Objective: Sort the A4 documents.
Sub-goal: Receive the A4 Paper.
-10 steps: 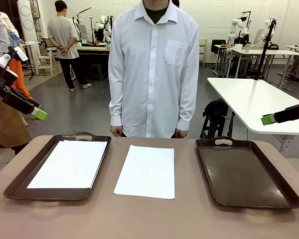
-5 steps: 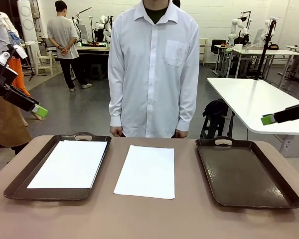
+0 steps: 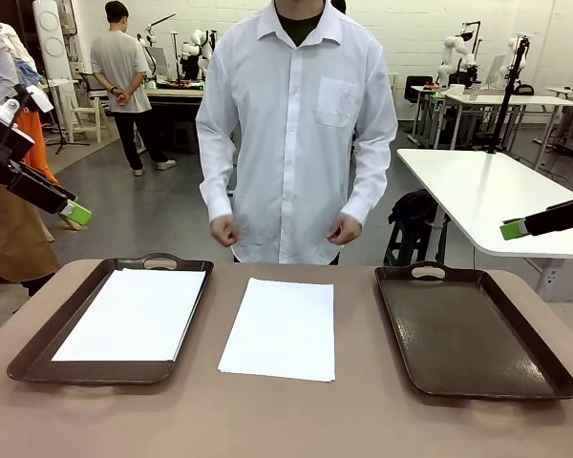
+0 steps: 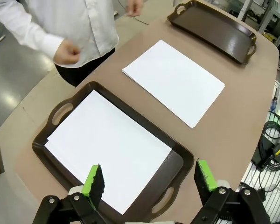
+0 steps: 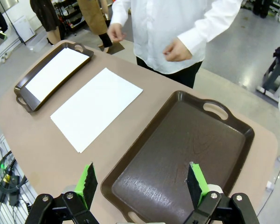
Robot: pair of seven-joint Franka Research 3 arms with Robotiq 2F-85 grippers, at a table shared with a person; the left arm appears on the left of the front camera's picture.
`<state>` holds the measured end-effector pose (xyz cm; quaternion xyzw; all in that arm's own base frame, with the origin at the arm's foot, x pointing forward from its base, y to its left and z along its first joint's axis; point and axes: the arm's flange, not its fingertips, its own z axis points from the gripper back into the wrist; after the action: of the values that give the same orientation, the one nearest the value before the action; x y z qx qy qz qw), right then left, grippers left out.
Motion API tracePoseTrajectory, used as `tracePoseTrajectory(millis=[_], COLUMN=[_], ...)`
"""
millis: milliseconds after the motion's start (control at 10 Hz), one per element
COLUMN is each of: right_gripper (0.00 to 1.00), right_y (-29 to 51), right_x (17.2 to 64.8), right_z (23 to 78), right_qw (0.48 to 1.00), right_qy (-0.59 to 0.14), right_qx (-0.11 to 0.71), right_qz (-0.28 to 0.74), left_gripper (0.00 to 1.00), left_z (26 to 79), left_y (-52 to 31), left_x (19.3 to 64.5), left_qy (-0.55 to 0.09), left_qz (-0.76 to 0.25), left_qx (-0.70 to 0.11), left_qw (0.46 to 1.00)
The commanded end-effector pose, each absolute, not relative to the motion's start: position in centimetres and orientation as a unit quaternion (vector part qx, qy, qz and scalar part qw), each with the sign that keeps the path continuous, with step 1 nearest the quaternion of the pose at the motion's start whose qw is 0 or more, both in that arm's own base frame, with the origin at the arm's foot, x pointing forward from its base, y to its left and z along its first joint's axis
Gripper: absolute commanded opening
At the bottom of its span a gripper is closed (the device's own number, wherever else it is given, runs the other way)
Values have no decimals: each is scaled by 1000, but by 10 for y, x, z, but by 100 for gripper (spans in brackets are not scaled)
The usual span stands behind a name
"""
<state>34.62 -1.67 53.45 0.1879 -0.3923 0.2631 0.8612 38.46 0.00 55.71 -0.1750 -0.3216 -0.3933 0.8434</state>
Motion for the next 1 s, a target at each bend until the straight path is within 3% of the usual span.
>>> tracePoseTrajectory(millis=[0, 900], right_gripper=[100, 100], right_y=[-17, -17], right_x=[348, 348], right_z=[532, 532], right_qw=[859, 859], right_qy=[-392, -392], right_qx=[197, 197], right_qz=[263, 263], left_gripper=[100, 100], left_z=[557, 557], left_y=[0, 0], left_x=[383, 383], left_qy=[-321, -321], left_qz=[-401, -401], left_qx=[-174, -174], left_qw=[840, 840])
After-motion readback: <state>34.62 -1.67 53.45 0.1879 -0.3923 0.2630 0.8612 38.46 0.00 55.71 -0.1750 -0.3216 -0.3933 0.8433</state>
